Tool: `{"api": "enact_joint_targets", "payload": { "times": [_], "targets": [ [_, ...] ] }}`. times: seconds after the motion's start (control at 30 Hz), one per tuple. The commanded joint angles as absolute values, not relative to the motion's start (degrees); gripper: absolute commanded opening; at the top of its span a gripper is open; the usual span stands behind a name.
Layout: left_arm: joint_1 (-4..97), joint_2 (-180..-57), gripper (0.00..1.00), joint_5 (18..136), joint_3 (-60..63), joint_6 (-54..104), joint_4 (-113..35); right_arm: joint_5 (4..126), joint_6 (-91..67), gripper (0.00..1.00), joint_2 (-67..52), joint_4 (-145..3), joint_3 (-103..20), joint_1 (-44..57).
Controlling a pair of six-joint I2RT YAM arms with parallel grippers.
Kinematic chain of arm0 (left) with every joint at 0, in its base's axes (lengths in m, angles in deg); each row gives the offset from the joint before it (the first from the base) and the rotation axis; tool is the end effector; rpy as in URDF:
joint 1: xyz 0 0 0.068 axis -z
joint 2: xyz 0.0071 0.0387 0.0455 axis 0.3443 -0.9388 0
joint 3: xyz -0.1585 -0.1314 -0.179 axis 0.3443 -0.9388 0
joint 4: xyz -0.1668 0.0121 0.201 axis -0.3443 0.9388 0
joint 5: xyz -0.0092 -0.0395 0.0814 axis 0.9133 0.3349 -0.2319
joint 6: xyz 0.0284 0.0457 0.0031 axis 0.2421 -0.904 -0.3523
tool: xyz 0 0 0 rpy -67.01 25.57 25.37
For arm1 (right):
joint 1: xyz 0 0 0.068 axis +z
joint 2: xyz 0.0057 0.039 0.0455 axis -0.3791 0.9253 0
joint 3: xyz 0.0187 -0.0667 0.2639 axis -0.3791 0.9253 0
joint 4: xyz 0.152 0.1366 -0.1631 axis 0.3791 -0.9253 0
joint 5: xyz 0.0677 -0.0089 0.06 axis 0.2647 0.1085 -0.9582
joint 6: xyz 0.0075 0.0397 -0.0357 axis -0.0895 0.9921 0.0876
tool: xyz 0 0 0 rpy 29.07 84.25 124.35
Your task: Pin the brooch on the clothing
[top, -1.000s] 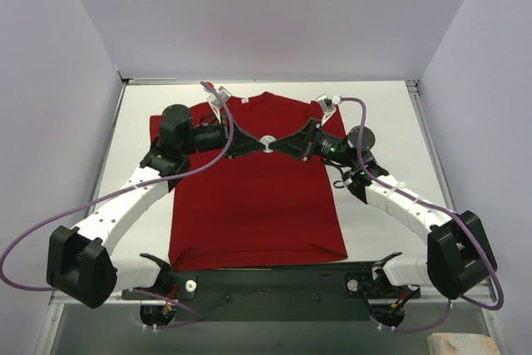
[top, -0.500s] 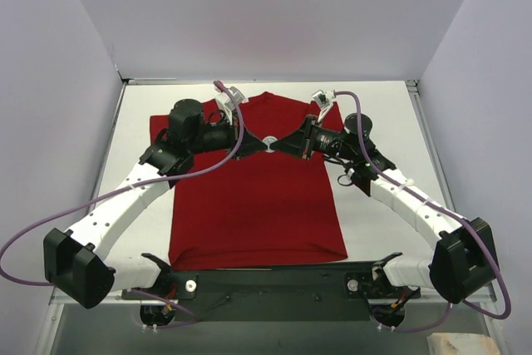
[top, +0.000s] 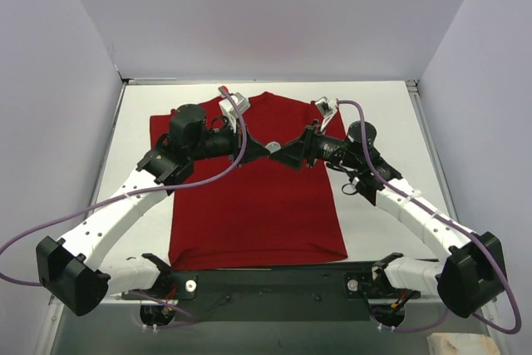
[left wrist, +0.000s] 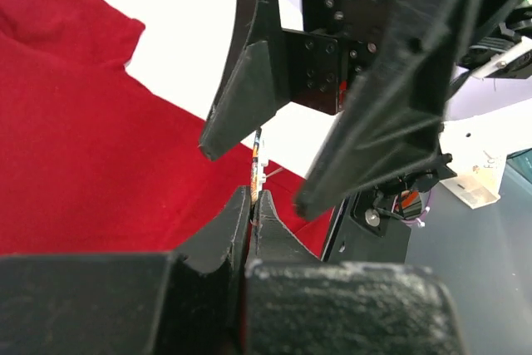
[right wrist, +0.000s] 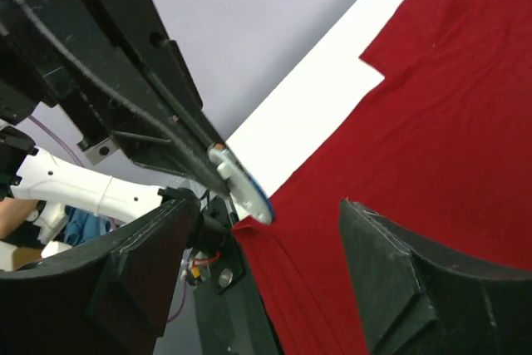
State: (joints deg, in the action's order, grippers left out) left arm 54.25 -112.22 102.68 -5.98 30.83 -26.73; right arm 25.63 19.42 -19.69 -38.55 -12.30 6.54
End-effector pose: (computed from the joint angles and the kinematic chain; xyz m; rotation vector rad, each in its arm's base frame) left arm 0.2181 -0.1717 0.3736 0.7109 1.8146 -1.1581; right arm 0.2242 0.1529 0.3401 -0.6291 1.5165 1.4849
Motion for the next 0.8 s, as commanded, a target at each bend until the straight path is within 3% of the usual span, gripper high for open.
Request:
{"api": "enact_joint_targets", "payload": {
  "times": [0.0,0.13,0.23,0.77],
  "targets": [
    [54.24,-109.41,0.00,98.93,-5.86,29.20,-28.49,28.05,16.93,0.78,-26.38,-32.88,-10.26,6.73],
    [53.89,-108.88,0.00,95.93,-6.30,28.67,-27.26,31.83,17.28,0.90,-30.86,-32.00,-7.45,4.97],
    [53.63,-108.53,0.00,94.44,-6.74,28.59,-26.91,31.49,19.65,0.93,-31.40,-29.46,-6.12,3.13],
    [53.28,-109.50,0.00,90.13,-6.30,27.79,-24.80,28.76,20.53,0.96,-27.54,-29.18,-7.00,1.72]
  ]
}}
